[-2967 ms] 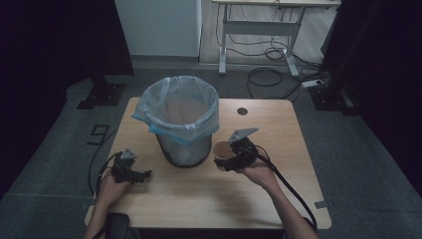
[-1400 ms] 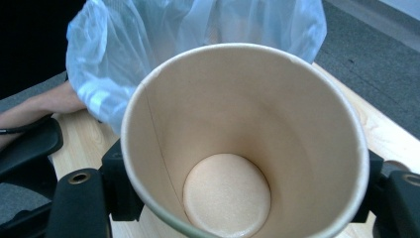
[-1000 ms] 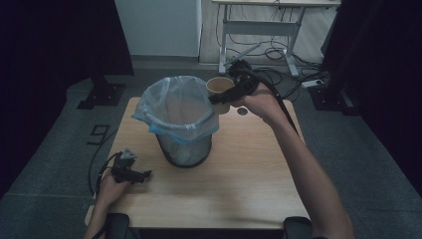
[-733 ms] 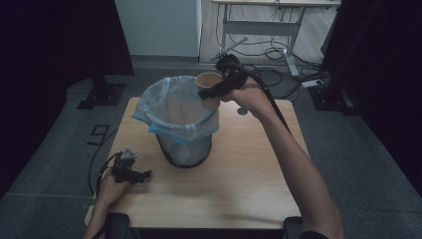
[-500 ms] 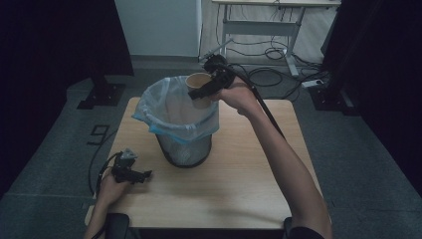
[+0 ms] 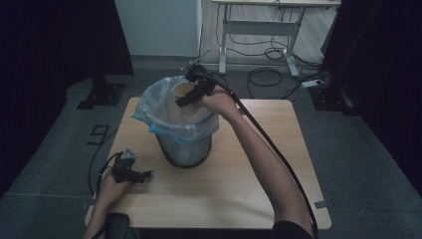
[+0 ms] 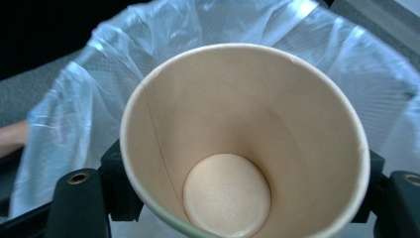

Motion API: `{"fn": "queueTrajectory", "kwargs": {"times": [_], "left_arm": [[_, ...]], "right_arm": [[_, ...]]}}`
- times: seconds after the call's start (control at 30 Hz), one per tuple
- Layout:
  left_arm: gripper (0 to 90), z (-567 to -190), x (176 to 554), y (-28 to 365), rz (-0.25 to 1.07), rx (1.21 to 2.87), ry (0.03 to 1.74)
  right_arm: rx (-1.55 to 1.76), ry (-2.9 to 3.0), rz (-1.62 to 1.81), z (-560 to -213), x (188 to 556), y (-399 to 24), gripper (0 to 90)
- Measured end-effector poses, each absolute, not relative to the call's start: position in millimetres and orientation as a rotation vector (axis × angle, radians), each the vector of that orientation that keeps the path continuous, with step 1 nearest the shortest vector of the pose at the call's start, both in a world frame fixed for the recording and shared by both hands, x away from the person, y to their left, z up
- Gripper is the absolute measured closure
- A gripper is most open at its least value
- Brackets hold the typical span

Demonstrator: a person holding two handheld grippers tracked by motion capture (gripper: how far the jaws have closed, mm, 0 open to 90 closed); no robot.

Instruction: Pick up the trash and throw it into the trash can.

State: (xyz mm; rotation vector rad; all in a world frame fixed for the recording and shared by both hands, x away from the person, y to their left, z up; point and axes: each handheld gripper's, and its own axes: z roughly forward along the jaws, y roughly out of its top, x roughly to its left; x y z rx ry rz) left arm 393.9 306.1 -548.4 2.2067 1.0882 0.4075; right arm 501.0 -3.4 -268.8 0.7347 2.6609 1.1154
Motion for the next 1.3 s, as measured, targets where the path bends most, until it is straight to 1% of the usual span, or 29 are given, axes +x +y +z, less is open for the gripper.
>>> {"fn": "queueTrajectory", "kwargs": {"times": [0.2, 0.27, 0.33, 0.4, 0.43, 0.9, 1.3], "left_arm": [[0.0, -548, 394, 306, 0.407, 2.208, 1.087], [0.0, -548, 394, 306, 0.407, 2.208, 1.087], [0.0, -548, 394, 306, 0.407, 2.208, 1.087], [0.0, -548, 394, 306, 0.407, 2.208, 1.086], [0.0, -548, 394, 306, 0.407, 2.208, 1.086], [0.0, -548, 394, 306, 0.407, 2.208, 1.086], [0.0, -548, 394, 306, 0.407, 2.207, 1.088]], "right_arm": [[0.732, 2.682, 1.023, -282, 503, 7, 22.8], [0.745, 2.692, 1.002, -286, 504, 8, 13.2], [0.760, 2.707, 0.973, -289, 504, 8, 11.0], [0.754, 2.707, 0.952, -291, 504, 8, 1.1], [0.753, 2.700, 0.944, -291, 503, 8, 0.0], [0.737, 2.631, 1.013, -270, 493, -21, 0.2], [0.774, 2.578, 1.056, -268, 480, -57, 0.1]]}}
